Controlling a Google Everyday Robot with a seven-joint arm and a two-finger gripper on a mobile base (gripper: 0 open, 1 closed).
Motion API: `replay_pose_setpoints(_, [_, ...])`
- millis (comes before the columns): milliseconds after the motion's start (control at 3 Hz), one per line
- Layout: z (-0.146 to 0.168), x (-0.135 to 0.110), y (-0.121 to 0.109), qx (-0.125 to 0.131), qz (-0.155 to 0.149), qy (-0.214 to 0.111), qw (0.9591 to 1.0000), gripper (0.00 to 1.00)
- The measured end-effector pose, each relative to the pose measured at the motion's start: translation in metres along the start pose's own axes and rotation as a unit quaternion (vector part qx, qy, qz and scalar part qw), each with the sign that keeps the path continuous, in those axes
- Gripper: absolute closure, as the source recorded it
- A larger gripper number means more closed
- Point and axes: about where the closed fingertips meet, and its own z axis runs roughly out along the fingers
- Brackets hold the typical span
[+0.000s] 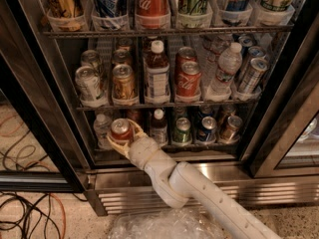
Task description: Pick coke can from bottom shelf of fridge
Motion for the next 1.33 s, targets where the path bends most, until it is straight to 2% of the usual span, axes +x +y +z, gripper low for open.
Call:
replay_pose_setpoints(667, [-0.041, 0.001, 0.022, -0.037, 0.012, 0.028, 0.9989, 1.0])
replay_pose_setpoints(1333, [-0.089, -0.001, 0.037, -0.081, 0.03, 0.062, 0.9944, 1.0])
